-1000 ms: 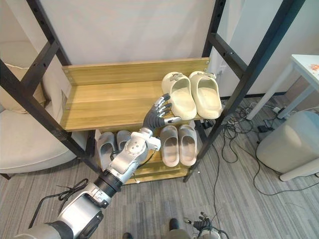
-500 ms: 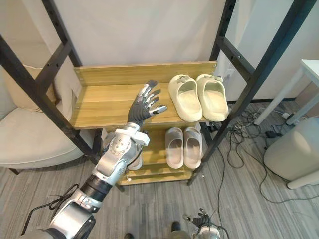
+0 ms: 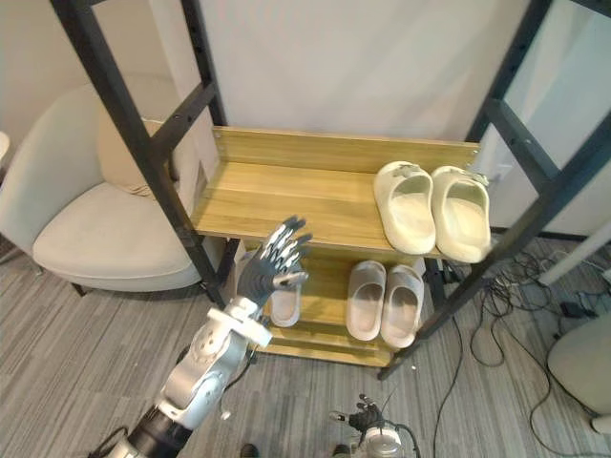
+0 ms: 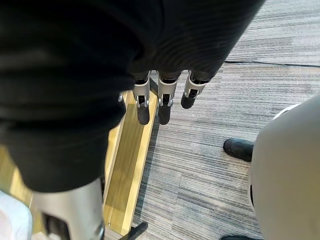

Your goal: Organize the slippers on the shoe rack

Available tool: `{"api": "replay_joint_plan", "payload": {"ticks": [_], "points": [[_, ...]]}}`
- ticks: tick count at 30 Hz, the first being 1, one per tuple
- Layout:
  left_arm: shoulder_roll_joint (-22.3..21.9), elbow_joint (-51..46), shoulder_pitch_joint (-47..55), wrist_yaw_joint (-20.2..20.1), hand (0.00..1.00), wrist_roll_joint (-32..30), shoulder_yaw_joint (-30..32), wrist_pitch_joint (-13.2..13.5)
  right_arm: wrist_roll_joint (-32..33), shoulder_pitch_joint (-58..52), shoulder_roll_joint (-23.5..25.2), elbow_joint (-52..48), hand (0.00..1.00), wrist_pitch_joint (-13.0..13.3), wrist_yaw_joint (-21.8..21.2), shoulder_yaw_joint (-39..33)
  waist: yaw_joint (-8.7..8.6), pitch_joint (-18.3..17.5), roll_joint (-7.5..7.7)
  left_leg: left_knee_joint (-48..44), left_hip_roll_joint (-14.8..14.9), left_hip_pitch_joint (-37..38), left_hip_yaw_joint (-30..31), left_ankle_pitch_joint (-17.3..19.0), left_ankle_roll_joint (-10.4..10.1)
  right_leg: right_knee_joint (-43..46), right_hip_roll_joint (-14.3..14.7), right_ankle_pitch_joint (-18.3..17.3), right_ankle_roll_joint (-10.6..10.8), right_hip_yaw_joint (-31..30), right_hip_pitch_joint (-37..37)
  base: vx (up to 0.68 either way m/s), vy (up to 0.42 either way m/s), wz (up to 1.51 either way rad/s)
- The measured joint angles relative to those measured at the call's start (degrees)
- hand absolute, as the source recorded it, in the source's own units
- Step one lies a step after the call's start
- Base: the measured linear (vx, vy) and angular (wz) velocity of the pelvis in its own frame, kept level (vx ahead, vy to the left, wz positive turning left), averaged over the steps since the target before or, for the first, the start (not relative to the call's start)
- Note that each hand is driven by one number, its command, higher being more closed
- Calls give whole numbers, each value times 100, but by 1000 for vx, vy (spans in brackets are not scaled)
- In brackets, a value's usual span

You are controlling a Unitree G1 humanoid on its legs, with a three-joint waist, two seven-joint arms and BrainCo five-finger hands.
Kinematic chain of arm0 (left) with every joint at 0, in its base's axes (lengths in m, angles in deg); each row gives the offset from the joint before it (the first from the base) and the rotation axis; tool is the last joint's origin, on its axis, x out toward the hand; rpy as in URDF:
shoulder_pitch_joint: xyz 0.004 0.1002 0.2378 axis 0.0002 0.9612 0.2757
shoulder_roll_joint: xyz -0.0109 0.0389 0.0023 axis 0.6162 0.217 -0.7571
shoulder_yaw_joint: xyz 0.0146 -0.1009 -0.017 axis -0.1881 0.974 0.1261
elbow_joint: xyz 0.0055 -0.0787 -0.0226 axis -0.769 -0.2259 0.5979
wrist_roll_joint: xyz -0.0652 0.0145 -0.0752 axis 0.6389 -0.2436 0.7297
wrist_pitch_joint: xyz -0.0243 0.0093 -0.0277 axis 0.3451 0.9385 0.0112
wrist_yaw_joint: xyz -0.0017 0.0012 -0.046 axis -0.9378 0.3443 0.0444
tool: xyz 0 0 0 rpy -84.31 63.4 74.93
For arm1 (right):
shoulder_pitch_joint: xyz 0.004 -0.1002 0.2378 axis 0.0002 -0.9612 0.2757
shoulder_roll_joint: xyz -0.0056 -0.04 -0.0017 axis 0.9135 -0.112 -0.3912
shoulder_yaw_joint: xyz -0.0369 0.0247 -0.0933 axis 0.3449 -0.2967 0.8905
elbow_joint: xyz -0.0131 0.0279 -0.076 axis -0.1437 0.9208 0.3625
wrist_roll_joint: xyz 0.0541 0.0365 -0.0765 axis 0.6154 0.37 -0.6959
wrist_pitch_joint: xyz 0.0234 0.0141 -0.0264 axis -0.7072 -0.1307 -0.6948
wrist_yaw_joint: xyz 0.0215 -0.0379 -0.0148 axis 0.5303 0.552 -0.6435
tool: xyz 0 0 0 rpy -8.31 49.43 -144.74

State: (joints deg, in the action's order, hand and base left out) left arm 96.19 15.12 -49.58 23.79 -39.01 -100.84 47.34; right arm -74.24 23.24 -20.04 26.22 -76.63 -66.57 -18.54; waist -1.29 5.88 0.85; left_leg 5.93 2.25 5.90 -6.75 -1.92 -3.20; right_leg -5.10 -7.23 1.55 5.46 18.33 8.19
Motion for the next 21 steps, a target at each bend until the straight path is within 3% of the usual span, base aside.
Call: {"api": "replay_joint_plan", "payload": {"ticks": [8,13,21], "points": [[-22,2309,573,-62,0,-743,707,-94,-3,8,161,0,0,30,-10,-8,72,-50,124,-1,-90,13,303,-42,37,1,-63,-57,55,346,187,-9,-1,21],[-30,3724,618,189,0,-1650,1385,-101,-2,-148,171,-7,0,92,-8,-30,123,-103,217,3,-163,-39,435,-72,74,1,-116,-64,60,485,207,-41,16,12],[8,4704,844,621,0,-2450,2288,-145,-29,-834,-194,-669,0,403,-129,-112,126,-105,251,2,-176,34,252,-59,73,34,-154,-65,62,251,184,-26,18,-8]]}}
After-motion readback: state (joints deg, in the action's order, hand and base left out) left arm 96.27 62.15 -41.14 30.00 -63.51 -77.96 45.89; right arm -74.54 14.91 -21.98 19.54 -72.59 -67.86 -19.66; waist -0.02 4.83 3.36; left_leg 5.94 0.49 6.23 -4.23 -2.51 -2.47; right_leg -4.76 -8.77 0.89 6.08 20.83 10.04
